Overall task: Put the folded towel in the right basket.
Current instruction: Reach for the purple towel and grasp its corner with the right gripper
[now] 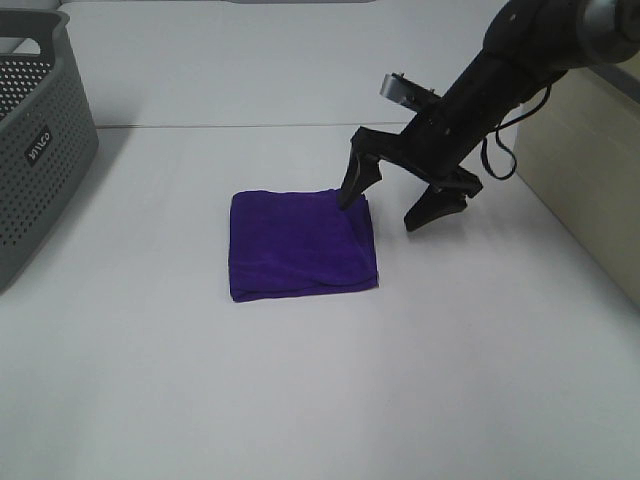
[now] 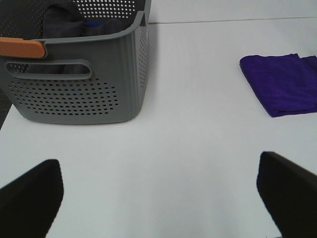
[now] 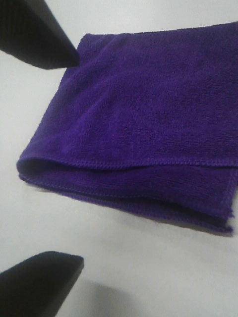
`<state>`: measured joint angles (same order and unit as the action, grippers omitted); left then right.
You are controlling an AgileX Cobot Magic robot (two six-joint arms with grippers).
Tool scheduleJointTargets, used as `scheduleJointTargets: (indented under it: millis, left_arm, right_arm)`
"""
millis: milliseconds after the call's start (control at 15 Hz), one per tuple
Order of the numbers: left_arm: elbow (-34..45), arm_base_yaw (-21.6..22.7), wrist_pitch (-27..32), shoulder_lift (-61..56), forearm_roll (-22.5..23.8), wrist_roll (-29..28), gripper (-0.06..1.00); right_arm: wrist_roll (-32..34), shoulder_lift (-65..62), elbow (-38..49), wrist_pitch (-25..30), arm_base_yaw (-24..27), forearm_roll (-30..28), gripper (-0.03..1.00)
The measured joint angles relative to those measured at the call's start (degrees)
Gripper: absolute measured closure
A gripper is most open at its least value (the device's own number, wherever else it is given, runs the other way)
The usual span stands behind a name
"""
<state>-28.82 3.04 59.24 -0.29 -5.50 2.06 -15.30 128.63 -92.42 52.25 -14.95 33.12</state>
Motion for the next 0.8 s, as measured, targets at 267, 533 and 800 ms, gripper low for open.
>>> scheduleJointTargets:
  millis: [267,533,800]
  left_arm:
    - [0.0,0.0,0.0,0.0,0.0,0.0,-0.05]
    - [0.0,0.0,0.0,0.0,0.0,0.0,-0.05]
    - [0.0,0.0,0.0,0.0,0.0,0.0,-0.05]
  right_arm:
    - [-0.5,3.4,0.0,-1.4,0.0,-0.3,0.01]
    - [-0.5,4.2,-0.7,-1.4,0.0,0.2,0.01]
    - [-0.5,4.9,-1.0,-1.9,-0.8,1.1,0.04]
